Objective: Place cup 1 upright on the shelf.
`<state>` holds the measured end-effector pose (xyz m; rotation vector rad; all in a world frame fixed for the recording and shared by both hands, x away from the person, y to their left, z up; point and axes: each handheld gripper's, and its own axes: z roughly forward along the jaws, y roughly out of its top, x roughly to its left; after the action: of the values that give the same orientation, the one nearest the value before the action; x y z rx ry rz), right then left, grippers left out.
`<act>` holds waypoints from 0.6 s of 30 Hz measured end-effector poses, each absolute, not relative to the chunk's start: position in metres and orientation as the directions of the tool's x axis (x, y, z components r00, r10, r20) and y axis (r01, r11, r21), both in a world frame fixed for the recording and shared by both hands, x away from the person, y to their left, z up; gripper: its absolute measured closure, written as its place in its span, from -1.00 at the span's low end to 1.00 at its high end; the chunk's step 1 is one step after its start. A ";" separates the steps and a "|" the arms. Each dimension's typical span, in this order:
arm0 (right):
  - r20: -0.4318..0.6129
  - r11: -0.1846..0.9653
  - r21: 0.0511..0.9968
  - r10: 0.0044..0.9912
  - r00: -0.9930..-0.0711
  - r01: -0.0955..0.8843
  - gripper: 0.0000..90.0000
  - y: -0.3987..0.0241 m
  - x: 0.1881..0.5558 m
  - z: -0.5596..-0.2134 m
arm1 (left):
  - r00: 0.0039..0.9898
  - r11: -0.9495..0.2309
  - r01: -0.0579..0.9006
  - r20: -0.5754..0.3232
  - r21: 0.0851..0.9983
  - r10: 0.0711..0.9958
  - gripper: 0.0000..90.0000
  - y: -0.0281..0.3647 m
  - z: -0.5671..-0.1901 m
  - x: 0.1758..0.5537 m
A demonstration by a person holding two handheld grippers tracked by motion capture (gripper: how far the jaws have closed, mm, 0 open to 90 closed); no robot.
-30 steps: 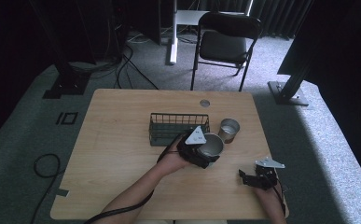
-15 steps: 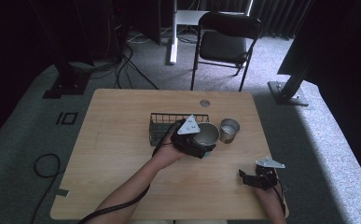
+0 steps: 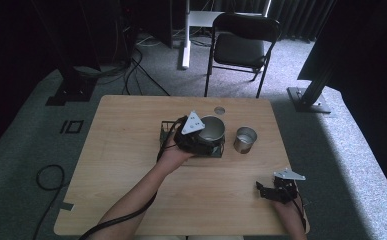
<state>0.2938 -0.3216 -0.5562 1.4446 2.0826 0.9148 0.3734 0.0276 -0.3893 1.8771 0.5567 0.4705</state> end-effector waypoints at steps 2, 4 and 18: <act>0.012 0.235 0.731 0.935 -0.355 0.641 -0.67 -0.322 0.294 -0.556 | 0.789 -0.302 0.162 0.061 0.939 0.611 -0.68 0.032 -0.387 0.375; 0.012 0.234 0.731 0.935 -0.355 0.641 -0.67 -0.322 0.294 -0.556 | 0.767 -0.294 0.161 0.068 0.942 0.639 -0.68 0.035 -0.384 0.376; 0.013 0.233 0.730 0.935 -0.354 0.643 -0.67 -0.322 0.294 -0.556 | 0.629 -0.228 0.197 0.055 0.954 0.776 -0.68 0.063 -0.382 0.390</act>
<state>0.2937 -0.3215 -0.5562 1.4471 2.0832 0.9144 0.3896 0.0627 -0.3820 1.7546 0.7934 0.6582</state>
